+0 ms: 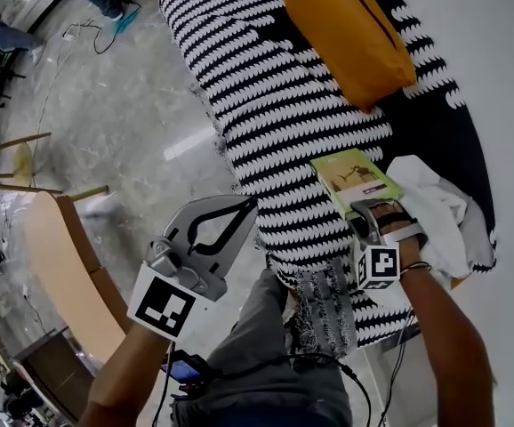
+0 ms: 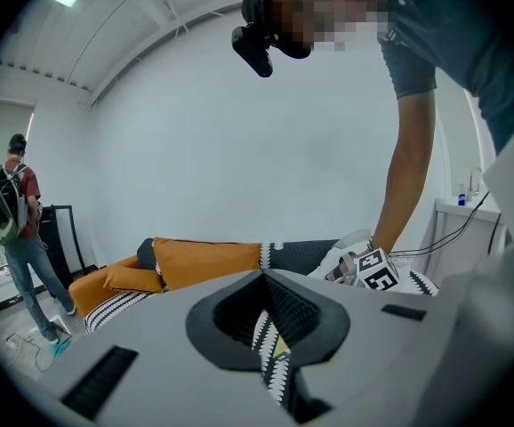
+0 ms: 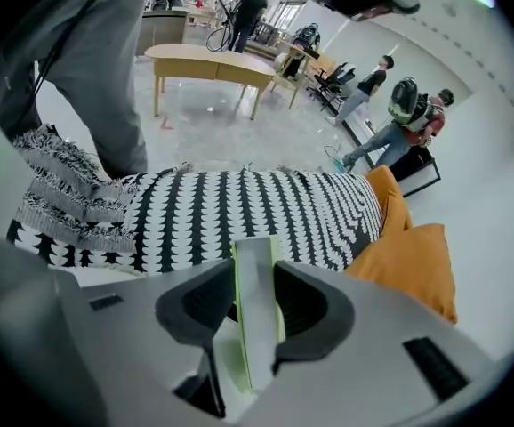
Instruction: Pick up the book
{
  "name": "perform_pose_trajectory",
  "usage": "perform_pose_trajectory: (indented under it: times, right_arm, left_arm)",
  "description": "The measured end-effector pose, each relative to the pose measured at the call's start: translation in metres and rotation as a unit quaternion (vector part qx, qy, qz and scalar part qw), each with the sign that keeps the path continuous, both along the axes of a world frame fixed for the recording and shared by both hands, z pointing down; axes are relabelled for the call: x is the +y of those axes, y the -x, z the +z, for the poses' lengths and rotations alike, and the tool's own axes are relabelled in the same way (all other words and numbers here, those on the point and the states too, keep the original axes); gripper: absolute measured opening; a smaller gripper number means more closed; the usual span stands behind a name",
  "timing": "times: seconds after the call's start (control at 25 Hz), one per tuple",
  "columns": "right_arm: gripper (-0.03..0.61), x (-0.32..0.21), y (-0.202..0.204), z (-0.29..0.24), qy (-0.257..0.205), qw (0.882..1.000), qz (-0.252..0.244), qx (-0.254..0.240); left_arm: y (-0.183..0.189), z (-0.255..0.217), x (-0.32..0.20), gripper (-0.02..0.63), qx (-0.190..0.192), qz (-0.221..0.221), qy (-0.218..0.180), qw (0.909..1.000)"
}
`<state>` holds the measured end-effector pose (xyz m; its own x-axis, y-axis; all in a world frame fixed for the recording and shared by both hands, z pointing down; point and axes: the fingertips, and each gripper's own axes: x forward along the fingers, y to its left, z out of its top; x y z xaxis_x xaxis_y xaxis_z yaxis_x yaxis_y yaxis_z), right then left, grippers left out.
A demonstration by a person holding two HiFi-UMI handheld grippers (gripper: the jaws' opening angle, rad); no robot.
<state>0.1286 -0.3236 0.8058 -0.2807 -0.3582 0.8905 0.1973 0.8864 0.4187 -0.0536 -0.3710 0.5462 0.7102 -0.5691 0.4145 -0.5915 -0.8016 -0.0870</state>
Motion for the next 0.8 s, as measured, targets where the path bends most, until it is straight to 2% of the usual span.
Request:
perform_pose_trajectory:
  times: [0.36, 0.6, 0.8]
  right_arm:
    - [0.144, -0.013, 0.017, -0.063, -0.019, 0.994, 0.082, -0.069]
    - [0.143, -0.019, 0.027, -0.12, -0.025, 0.98, 0.162, -0.117]
    - [0.143, -0.015, 0.022, -0.155, -0.034, 0.967, 0.205, -0.147]
  left_arm:
    - [-0.003, -0.028, 0.001, 0.005, 0.005, -0.002, -0.022, 0.9997]
    - [-0.004, -0.06, 0.014, 0.005, -0.001, 0.014, -0.05, 0.9987]
    - [-0.008, -0.081, 0.026, 0.005, -0.007, 0.022, -0.071, 0.9972]
